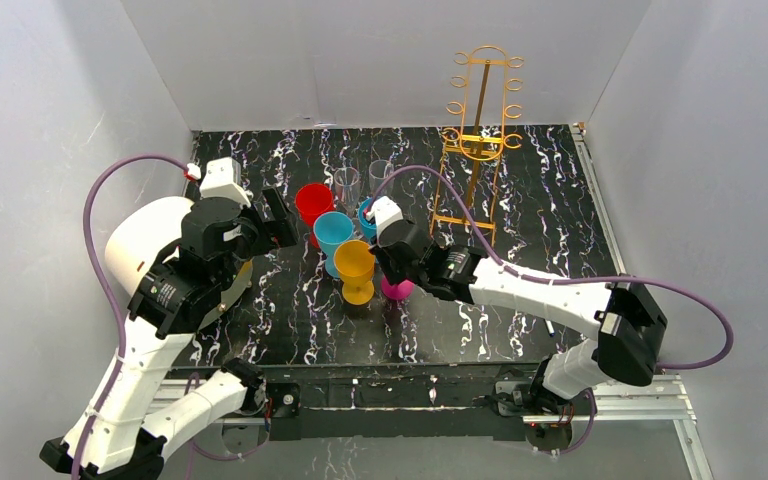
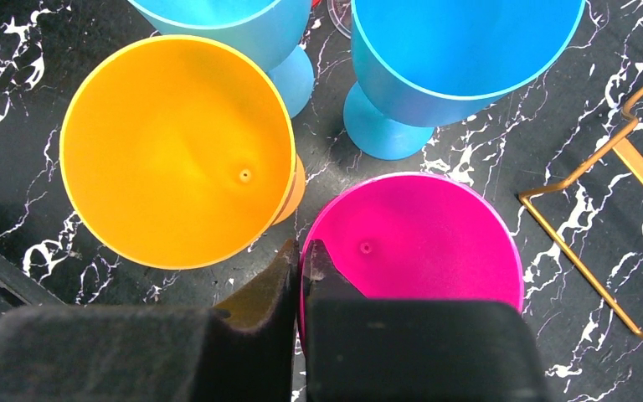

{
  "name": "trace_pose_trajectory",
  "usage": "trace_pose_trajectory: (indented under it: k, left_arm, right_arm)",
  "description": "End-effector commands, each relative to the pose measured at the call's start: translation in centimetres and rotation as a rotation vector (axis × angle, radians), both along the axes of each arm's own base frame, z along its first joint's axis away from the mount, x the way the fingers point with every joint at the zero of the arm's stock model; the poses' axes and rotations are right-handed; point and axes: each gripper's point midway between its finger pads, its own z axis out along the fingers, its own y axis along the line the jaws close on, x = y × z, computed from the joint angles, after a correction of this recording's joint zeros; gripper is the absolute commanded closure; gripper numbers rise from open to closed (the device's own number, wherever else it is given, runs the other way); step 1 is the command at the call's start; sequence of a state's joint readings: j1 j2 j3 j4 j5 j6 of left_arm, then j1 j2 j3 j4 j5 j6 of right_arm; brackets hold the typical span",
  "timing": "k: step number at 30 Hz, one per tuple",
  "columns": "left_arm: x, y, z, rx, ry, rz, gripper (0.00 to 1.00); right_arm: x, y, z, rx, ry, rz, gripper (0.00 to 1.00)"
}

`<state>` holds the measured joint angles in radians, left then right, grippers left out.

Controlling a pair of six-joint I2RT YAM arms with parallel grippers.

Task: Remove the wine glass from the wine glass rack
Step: Place the wine glass at the center of the board.

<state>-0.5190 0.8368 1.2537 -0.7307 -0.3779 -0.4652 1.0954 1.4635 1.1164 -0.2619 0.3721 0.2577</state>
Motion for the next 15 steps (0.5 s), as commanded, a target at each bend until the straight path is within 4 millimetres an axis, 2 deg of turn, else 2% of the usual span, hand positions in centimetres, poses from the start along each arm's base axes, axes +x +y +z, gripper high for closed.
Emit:
trace_pose_trajectory:
  k: [1, 9, 15]
  left_arm:
    - [0.0, 0.5, 0.0, 0.010, -0.004, 0.017, 0.02]
    - [0.0, 0.8, 0.2, 0.015, -0.008, 0.031, 0.02]
    - [0.0, 0.7, 0.1, 0.018, -0.004, 0.028, 0.02]
  right_arm:
    - [0.5, 0.6, 1.7, 0.016, -0.035, -0.006, 0.87]
    - [0.6, 1.0, 2.4, 0.022, -0.032, -0.004, 0.79]
    - [0.9, 0.8, 3.3, 0.031, -0.047, -0.018, 0.78]
